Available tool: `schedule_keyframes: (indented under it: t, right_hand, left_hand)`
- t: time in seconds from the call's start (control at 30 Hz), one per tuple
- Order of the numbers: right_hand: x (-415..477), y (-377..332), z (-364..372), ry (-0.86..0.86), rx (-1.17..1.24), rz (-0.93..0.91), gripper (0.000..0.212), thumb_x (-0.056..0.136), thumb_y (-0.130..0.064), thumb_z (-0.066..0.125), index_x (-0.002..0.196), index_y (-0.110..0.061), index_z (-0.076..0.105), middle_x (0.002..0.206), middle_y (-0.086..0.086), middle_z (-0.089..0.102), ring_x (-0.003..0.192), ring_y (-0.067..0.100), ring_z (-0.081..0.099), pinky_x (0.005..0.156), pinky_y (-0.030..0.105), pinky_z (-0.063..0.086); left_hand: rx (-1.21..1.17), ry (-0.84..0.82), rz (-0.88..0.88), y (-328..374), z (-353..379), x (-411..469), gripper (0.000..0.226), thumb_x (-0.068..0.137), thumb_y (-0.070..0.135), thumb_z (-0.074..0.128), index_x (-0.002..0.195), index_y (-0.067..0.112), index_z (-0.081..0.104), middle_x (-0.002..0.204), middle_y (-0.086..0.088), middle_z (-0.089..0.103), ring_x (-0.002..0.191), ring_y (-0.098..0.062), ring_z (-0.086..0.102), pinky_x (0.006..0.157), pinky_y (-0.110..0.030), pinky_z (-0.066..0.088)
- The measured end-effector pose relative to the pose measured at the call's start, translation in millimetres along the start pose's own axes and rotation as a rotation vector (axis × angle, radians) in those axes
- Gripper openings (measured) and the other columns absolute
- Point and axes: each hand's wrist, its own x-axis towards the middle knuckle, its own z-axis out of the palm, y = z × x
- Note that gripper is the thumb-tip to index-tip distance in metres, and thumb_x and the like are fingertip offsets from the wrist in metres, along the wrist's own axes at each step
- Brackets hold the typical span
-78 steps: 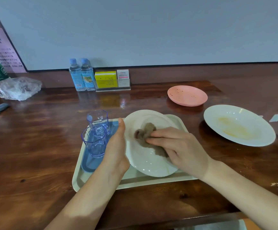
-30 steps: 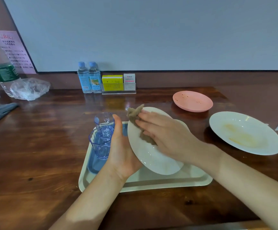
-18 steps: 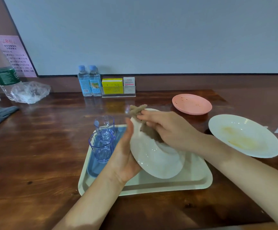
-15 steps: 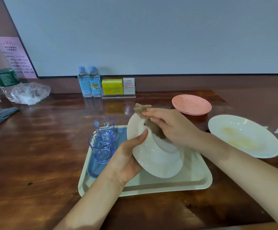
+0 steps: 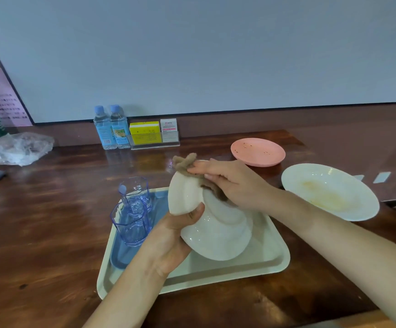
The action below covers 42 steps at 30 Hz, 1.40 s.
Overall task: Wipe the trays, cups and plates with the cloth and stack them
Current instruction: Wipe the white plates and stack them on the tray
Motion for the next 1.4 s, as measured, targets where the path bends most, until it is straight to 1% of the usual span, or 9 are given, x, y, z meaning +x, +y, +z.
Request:
schedule_keyframes:
  t: [0.13,0.27,0.4,0.53,0.67,0.83,1.0,1.13,1.4]
  right_hand:
    - [-14.7,32.2,-11.5,0.022,-0.045,0.216,0.048,0.112,-0.017,0.039,0.144,-0.044,0.06,0.141,-0.024,0.062,0.127,-0.004,0.056,0.115,0.026,0.045]
    - [-27.0,50.7,0.5,0.082,-0.18,0.19,0.052,0.103,-0.01,0.041,0.146,-0.032,0.061,0.135,-0.012,0.065,0.124,0.01,0.054,0.109,0.042,0.046]
    - [-13.4,28.6,6.9,0.155,-0.124,0.03,0.052,0.104,0.0,0.044,0.143,-0.028,0.065,0.119,-0.033,0.059,0.11,0.008,0.054,0.099,0.027,0.045]
    - [12.4,9.5,14.0,0.056,-0.173,-0.131,0.057,0.096,0.006,0.043,0.137,-0.023,0.071,0.137,-0.01,0.069,0.115,0.018,0.057,0.103,0.029,0.045]
    - [18.2,11.1,1.0,0.088,-0.086,-0.01,0.055,0.102,0.003,0.039,0.134,-0.026,0.072,0.14,-0.012,0.067,0.121,0.011,0.056,0.107,0.025,0.044]
    - [-1.9,18.8,-6.4,0.221,0.061,0.181,0.054,0.105,-0.001,0.039,0.132,-0.033,0.073,0.13,-0.024,0.067,0.124,-0.002,0.057,0.111,0.024,0.044]
    - [-42.8,14.0,1.8,0.421,0.075,0.258,0.046,0.106,-0.003,0.048,0.136,-0.03,0.069,0.121,-0.034,0.062,0.116,-0.016,0.054,0.098,0.004,0.036]
    - [-67.7,-0.7,31.5,0.538,0.007,0.197,0.043,0.102,-0.003,0.057,0.136,-0.027,0.069,0.136,-0.022,0.061,0.132,-0.001,0.052,0.111,0.014,0.037]
    - [-44.9,26.7,9.6,0.539,-0.056,0.268,0.042,0.102,0.0,0.054,0.133,-0.02,0.072,0.135,-0.008,0.065,0.125,0.006,0.058,0.114,0.031,0.046]
  left_hand:
    - [-0.027,0.036,-0.018,2.8,1.2,-2.5,0.036,0.088,0.002,0.073,0.12,0.015,0.082,0.135,-0.016,0.074,0.12,-0.032,0.074,0.103,-0.05,0.059]
    - [-0.041,0.076,-0.046,4.9,0.8,-1.7,0.039,0.085,0.0,0.077,0.122,0.013,0.081,0.134,-0.017,0.074,0.118,-0.033,0.075,0.1,-0.051,0.061]
    - [-0.057,0.116,-0.07,4.3,4.2,-1.7,0.035,0.088,0.006,0.068,0.121,0.01,0.081,0.133,-0.017,0.074,0.117,-0.032,0.075,0.101,-0.05,0.06]
    - [-0.072,0.13,-0.077,3.7,6.2,-2.6,0.035,0.088,0.007,0.069,0.121,0.01,0.082,0.133,-0.017,0.074,0.119,-0.034,0.074,0.105,-0.055,0.058]
    - [-0.161,0.156,-0.048,6.0,8.3,-4.1,0.043,0.084,0.011,0.071,0.127,0.008,0.077,0.132,-0.016,0.075,0.117,-0.033,0.075,0.11,-0.056,0.05]
    - [-0.213,0.118,-0.054,6.5,12.3,-8.4,0.026,0.082,0.015,0.077,0.106,0.01,0.086,0.126,-0.016,0.077,0.109,-0.032,0.078,0.1,-0.056,0.059]
    - [-0.292,0.067,0.023,9.4,-0.7,-1.6,0.107,0.048,0.014,0.108,0.146,0.011,0.064,0.144,-0.017,0.068,0.133,-0.04,0.065,0.107,-0.067,0.047]
    - [-0.336,0.005,0.105,10.0,-5.9,1.9,0.098,0.058,0.012,0.104,0.148,0.011,0.064,0.15,-0.017,0.063,0.14,-0.039,0.059,0.112,-0.065,0.043]
    - [-0.297,-0.038,0.086,6.9,-7.4,2.0,0.088,0.062,0.014,0.103,0.143,0.011,0.068,0.153,-0.016,0.061,0.144,-0.038,0.056,0.116,-0.063,0.04]
